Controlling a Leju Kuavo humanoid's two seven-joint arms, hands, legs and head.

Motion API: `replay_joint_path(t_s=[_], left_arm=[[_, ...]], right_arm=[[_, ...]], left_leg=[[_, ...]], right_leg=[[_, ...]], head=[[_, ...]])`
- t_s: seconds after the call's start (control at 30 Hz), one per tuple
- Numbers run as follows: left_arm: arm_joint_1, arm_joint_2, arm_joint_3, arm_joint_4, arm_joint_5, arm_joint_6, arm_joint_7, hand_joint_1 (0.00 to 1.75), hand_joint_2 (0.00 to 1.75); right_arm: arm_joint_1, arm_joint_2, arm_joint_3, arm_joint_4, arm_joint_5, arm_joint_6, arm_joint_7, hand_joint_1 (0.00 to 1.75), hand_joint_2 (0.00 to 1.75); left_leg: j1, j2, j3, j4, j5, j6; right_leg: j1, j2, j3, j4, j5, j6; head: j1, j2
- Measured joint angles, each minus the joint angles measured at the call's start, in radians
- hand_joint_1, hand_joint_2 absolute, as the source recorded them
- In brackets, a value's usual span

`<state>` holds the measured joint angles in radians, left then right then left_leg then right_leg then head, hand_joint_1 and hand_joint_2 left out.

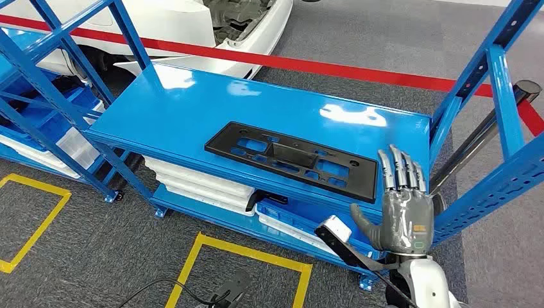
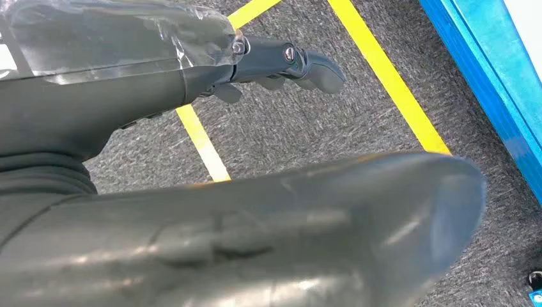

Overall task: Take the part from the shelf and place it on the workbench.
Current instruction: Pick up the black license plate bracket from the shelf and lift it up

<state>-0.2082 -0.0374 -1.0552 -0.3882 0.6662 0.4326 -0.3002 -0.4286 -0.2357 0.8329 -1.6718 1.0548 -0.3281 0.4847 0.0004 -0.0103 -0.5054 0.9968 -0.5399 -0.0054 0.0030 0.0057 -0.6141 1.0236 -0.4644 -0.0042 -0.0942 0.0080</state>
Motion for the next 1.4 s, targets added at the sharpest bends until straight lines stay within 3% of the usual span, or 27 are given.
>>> replay_joint_path(t_s=[0.37,0.73,1.07,1.4], left_arm=[[-0.001,0.0,0.0,0.0,-0.015,-0.016,-0.004,0.0,0.0],[-0.009,0.0,0.0,0.0,-0.017,-0.025,-0.004,0.0,0.0],[-0.012,0.0,0.0,0.0,-0.018,-0.026,-0.004,0.0,0.0],[-0.012,0.0,0.0,0.0,-0.023,-0.029,-0.004,0.0,0.0]], right_arm=[[-0.027,-0.045,-0.055,0.102,-0.063,0.055,-0.009,0.0,1.75],[-0.092,-0.046,-0.048,0.285,-0.244,0.057,-0.134,0.0,1.75],[-0.121,-0.04,-0.037,0.387,-0.289,0.053,-0.178,0.0,1.75],[-0.151,-0.006,-0.01,0.488,-0.352,0.015,-0.301,0.0,1.75]], left_leg=[[0.0,0.0,0.0,0.0,0.0,0.0],[0.0,0.0,0.0,0.0,0.0,0.0],[0.0,-0.001,0.0,0.0,0.0,0.0],[0.0,-0.001,0.0,0.0,0.0,0.0]], right_leg=[[0.0,-0.001,0.001,0.0,0.0,0.0],[0.0,-0.001,0.001,0.0,0.0,0.0],[0.0,-0.002,0.001,0.0,0.0,0.0],[0.0,-0.002,0.001,0.0,0.0,0.0]], head=[[0.0,0.0],[0.0,0.0],[0.0,0.0],[0.0,0.0]])
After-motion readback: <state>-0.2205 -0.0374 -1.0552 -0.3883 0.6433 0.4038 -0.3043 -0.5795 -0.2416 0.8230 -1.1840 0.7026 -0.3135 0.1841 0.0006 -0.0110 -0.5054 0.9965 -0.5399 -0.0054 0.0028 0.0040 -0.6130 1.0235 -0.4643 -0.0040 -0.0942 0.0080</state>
